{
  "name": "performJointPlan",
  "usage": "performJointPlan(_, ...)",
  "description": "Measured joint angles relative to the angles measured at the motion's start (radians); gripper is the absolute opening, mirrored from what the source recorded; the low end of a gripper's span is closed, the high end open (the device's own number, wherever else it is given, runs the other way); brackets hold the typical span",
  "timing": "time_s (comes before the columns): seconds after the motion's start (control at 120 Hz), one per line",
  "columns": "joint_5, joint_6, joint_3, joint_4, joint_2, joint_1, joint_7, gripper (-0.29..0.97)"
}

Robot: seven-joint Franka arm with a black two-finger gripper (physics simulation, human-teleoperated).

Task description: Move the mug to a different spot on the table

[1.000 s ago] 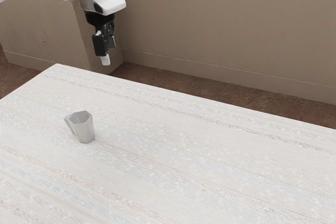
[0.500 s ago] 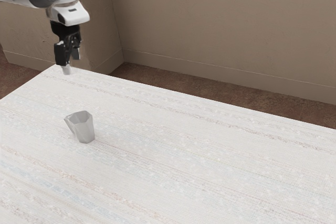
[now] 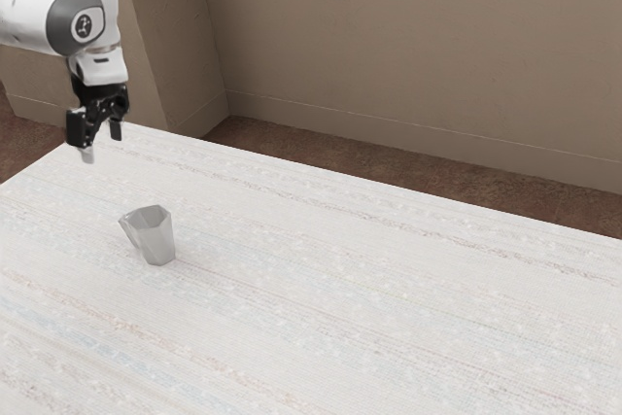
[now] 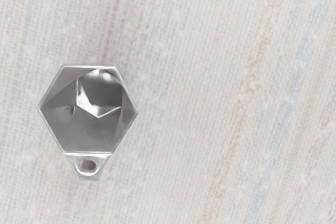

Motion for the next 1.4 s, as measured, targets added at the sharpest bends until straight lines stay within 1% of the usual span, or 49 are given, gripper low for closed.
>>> performJointPlan(0.083,-0.030,0.015,0.000,-0.001,0.020,-0.003,0.032,0.68)
performJointPlan(0.175,-0.067,0.045,0.000,-0.025,0.034,0.034,0.063,0.68)
performJointPlan(0.317,-0.103,0.125,0.000,-0.051,0.068,0.080,0.103,0.68)
performJointPlan(0.55,-0.136,0.215,-0.001,-0.053,0.147,0.121,0.168,0.68)
performJointPlan(0.617,-0.164,0.229,-0.001,-0.053,0.171,0.142,0.197,0.68)
performJointPlan(0.733,-0.234,0.250,-0.001,-0.048,0.220,0.166,0.265,0.68)
performJointPlan(1.0,-0.320,0.298,0.000,-0.051,0.293,0.198,0.385,0.67)
performJointPlan(1.083,-0.356,0.305,0.000,-0.053,0.308,0.201,0.412,0.63)
performJointPlan(1.167,-0.382,0.312,0.000,-0.053,0.317,0.203,0.435,0.55)
performJointPlan(1.267,-0.396,0.324,0.000,-0.052,0.334,0.212,0.458,0.46)
performJointPlan(1.333,-0.405,0.334,0.000,-0.050,0.351,0.212,0.472,0.42)
performJointPlan(1.4,-0.436,0.344,0.000,-0.049,0.363,0.213,0.484,0.40)
